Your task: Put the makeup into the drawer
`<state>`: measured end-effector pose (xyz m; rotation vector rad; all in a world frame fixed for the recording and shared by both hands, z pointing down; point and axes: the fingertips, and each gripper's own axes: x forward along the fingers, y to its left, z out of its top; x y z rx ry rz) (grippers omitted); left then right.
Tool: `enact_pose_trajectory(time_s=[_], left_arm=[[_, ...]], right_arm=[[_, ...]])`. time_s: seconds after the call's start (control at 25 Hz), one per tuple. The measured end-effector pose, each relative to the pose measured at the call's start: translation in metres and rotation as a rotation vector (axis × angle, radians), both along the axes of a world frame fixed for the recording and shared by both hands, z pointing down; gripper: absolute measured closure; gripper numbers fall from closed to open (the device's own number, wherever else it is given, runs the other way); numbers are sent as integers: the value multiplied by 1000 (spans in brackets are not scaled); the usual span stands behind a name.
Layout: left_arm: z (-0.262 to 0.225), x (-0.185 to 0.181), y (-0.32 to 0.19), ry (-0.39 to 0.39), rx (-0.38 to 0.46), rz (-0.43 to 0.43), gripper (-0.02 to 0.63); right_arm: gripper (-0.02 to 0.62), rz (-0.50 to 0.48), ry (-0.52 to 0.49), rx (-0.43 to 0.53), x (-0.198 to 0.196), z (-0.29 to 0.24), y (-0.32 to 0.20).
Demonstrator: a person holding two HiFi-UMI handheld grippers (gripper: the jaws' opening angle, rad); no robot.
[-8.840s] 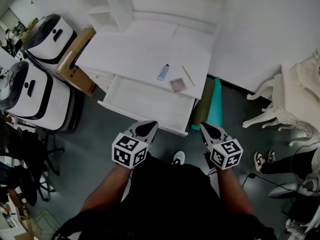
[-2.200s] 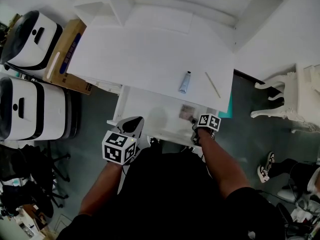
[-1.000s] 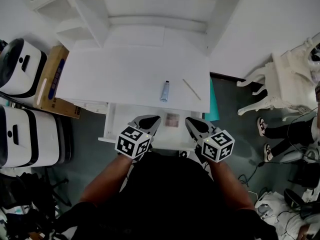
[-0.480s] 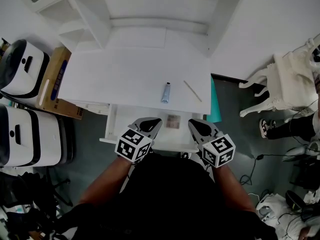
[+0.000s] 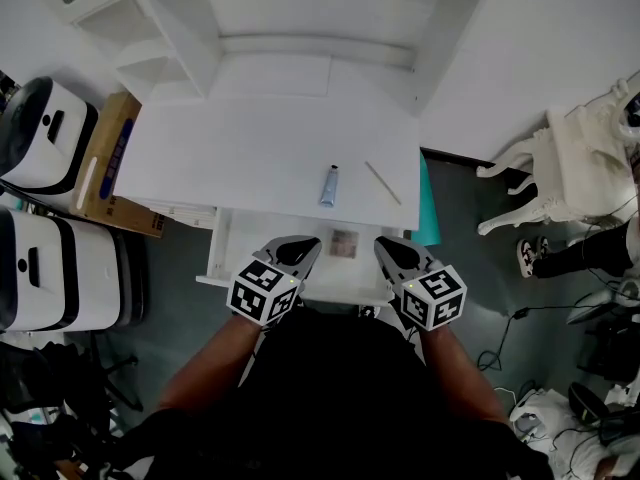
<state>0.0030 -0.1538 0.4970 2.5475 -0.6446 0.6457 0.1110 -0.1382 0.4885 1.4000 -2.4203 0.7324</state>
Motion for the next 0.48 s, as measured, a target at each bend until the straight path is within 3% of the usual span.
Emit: enact_pose_trajectory(time_s=[0.28,0.48], left_arm=[[10,-7,-6,-49,-10,-36,595],[26,-23,-12,-101,-39,-81,595]], right_arm=[[565,11,22,-25,10,14,-8],[565,25,106,-59,31,41,-25]])
